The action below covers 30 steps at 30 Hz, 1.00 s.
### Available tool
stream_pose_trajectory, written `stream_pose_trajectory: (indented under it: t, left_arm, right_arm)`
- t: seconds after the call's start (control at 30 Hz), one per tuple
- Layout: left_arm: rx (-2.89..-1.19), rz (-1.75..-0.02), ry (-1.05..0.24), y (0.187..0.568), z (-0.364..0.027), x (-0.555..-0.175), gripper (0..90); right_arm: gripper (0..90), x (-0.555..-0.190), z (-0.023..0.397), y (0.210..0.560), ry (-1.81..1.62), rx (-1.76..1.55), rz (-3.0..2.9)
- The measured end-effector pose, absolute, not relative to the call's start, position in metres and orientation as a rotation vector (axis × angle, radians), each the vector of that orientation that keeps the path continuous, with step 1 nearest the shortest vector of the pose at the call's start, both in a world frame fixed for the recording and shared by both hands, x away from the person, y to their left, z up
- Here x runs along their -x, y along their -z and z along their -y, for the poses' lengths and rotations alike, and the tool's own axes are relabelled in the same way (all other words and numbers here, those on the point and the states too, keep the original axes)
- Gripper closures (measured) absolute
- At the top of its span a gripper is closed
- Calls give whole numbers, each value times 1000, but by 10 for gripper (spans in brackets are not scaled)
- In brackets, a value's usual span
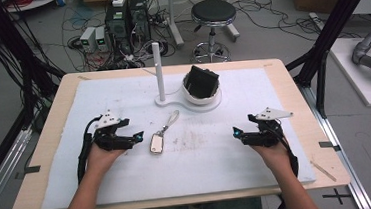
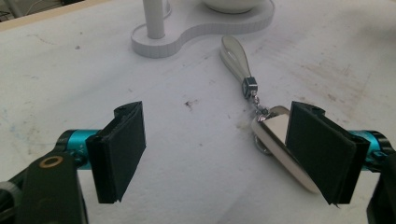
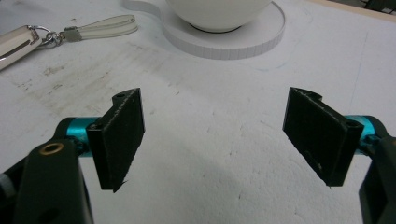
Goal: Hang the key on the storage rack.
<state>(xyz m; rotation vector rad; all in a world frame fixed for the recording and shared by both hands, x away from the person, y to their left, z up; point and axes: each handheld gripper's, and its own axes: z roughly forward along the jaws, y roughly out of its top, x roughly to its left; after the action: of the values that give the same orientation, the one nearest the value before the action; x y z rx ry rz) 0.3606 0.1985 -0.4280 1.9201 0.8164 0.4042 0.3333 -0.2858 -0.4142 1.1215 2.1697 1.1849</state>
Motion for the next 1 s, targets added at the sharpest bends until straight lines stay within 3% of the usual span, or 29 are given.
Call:
stream_pose_trajectory:
  t: [0.57,0.9,1.0]
  left_arm:
    - [-1960,-839,-333,437,-145,-387,203]
    - [-2066,-834,-307,447,-112,-406,203]
    - [-2106,-841,-308,450,-107,-410,255]
  right_arm:
    - [211,-327,291,422,-1133,-1129,-2190]
    - [211,-316,311,425,-1120,-1184,-2147]
    - [211,-313,313,425,-1115,-1184,-2148]
